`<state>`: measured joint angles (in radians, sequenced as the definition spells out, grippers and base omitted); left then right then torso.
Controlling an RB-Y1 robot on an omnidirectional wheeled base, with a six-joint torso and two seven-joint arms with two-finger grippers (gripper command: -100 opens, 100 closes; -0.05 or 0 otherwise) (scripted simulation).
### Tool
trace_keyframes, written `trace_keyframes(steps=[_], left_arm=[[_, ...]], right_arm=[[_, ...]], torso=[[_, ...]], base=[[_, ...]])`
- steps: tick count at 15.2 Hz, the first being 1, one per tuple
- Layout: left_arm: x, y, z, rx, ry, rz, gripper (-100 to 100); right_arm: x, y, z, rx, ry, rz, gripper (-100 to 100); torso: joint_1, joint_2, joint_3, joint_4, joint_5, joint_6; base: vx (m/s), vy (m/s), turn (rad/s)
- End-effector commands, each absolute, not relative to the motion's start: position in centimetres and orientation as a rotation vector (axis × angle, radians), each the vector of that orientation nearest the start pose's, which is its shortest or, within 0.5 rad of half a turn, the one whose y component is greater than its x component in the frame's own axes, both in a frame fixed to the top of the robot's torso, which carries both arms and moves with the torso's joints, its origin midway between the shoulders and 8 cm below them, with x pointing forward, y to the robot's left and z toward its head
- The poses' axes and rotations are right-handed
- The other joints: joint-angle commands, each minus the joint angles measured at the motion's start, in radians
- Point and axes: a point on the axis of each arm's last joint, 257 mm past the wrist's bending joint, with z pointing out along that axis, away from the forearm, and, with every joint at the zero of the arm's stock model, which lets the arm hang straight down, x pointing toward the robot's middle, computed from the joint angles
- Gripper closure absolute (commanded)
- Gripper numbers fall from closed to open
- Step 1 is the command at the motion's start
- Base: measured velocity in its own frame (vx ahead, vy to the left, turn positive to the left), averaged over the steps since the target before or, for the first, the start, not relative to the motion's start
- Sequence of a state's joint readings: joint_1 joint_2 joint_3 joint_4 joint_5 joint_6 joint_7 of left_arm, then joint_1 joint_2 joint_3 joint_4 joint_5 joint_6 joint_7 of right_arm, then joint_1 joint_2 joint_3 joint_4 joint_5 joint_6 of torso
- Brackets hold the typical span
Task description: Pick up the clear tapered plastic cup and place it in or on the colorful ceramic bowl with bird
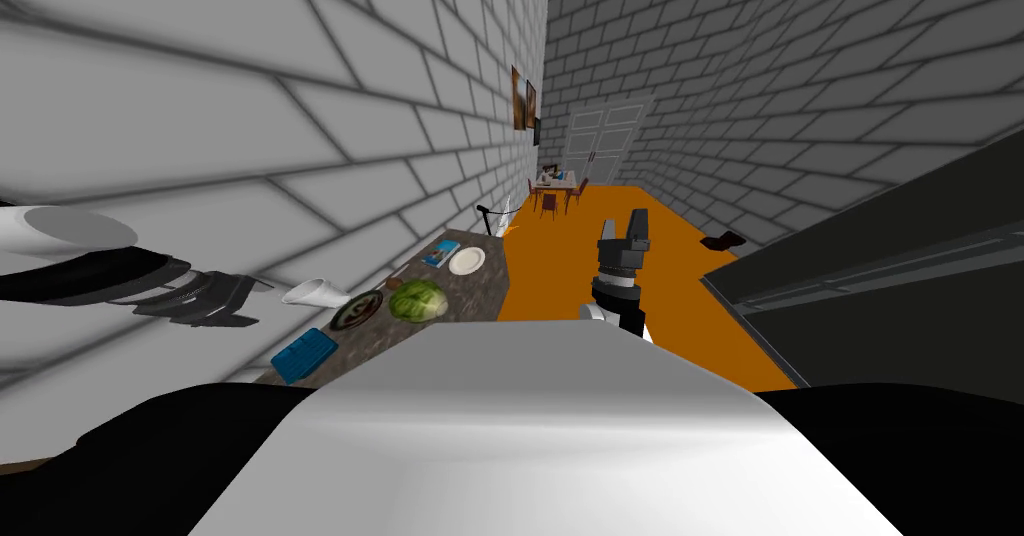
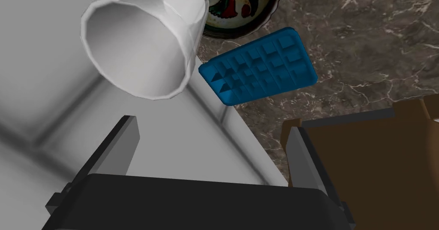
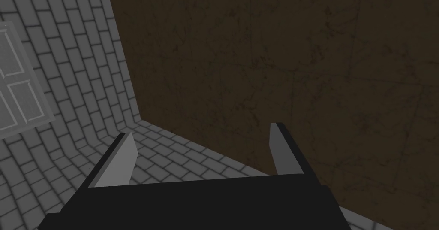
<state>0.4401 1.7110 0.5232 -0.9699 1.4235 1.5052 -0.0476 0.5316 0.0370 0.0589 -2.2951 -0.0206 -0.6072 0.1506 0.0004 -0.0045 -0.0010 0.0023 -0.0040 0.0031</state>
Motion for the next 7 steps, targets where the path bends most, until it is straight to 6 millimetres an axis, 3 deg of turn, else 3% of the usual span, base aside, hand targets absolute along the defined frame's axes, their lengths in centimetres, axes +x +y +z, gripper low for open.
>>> trace_keyframes(steps=[1, 7], left_arm=[[20.13, 75.05, -5.66, -2.525, 1.281, 0.142, -100], [19.89, 75.35, -6.19, -2.528, 1.274, 0.144, -100]], right_arm=[[32.13, -26.78, 4.09, 0.579, 0.535, 1.236, 0], [32.13, -26.78, 4.09, 0.579, 0.535, 1.236, 0]], torso=[[0.000, 0.000, 0.000, 0.000, 0.000, 0.000], [-0.002, -0.001, -0.001, 0.000, 0.000, 0.000]], base=[[0.000, 0.000, 0.000], [0.000, 0.000, 0.000]])
